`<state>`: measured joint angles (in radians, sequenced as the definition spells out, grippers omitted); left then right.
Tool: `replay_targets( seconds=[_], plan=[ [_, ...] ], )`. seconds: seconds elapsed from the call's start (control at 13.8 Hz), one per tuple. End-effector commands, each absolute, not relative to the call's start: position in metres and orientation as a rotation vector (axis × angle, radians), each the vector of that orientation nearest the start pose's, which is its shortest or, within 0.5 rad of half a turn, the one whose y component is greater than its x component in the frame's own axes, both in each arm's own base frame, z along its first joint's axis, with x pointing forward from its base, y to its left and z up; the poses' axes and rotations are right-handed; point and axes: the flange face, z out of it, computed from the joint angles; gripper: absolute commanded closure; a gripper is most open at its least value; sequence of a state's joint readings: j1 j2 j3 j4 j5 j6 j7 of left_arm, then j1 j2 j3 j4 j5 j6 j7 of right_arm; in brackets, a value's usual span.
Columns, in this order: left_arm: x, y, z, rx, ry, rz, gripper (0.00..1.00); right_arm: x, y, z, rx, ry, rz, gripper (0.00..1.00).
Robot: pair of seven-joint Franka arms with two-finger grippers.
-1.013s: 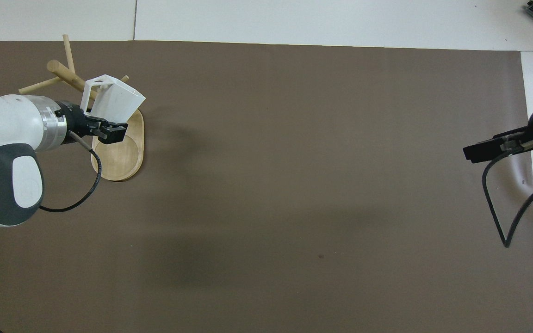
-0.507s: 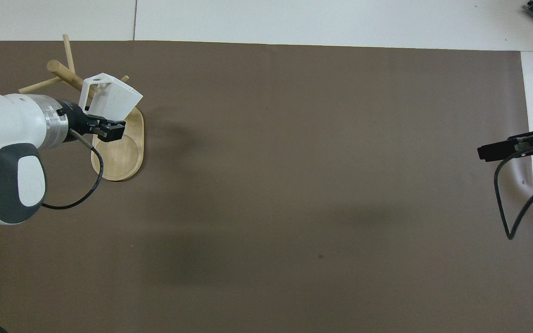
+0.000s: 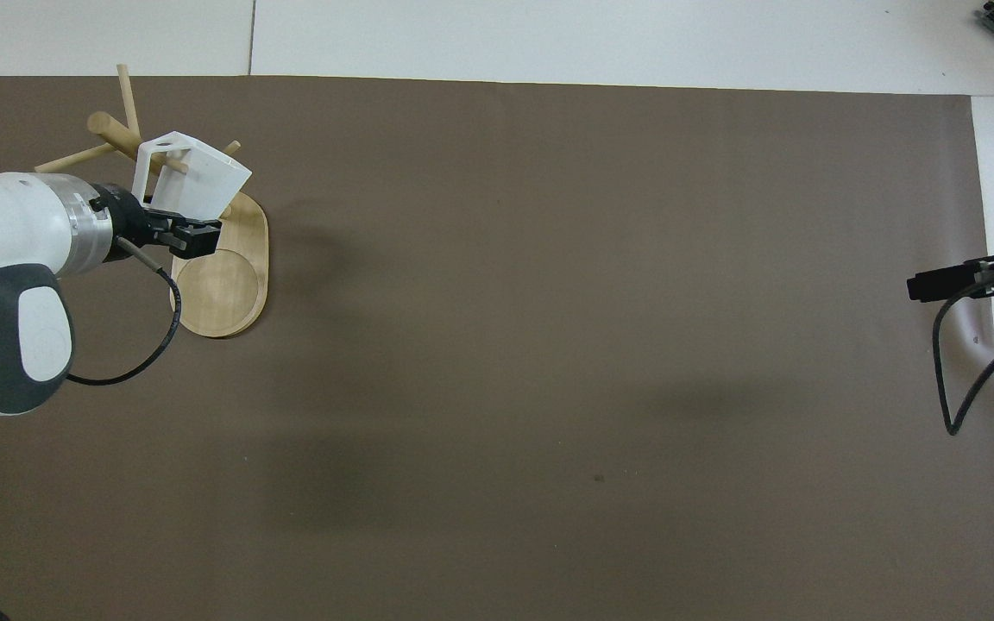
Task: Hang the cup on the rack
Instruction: 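Move the cup onto the rack peg while the right gripper retreats, then lower the cup onto the rack peg with the left gripper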
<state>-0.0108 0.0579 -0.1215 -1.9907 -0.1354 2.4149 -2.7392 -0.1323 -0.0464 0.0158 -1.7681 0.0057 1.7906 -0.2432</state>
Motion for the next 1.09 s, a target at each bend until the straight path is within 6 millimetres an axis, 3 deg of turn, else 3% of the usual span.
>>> replay_targets(
  seconds=[0.0, 0.43, 0.8, 0.87, 0.94, 1.01],
  plan=[
    [0.600, -0.078, 0.472, 0.486, 2.712, -0.075, 1.00, 0.543, -0.069, 0.578, -3.145, -0.114, -0.123, 0.00],
    [0.603, -0.067, 0.464, 0.408, 2.734, -0.082, 1.00, 0.539, -0.065, 0.586, -3.119, 0.066, -0.059, 0.00],
    [0.603, -0.067, 0.463, 0.401, 2.737, -0.083, 1.00, 0.541, -0.065, 0.603, -3.121, 0.062, -0.078, 0.00],
    [0.603, -0.067, 0.463, 0.404, 2.737, -0.082, 0.96, 0.541, -0.065, 0.604, -3.121, 0.062, -0.080, 0.00],
    [0.603, -0.065, 0.464, 0.407, 2.734, -0.080, 0.83, 0.541, -0.065, 0.605, -3.121, 0.059, -0.080, 0.00],
    [0.604, -0.064, 0.464, 0.415, 2.732, -0.071, 0.57, 0.541, -0.065, 0.605, -3.121, 0.057, -0.080, 0.00]
  ],
)
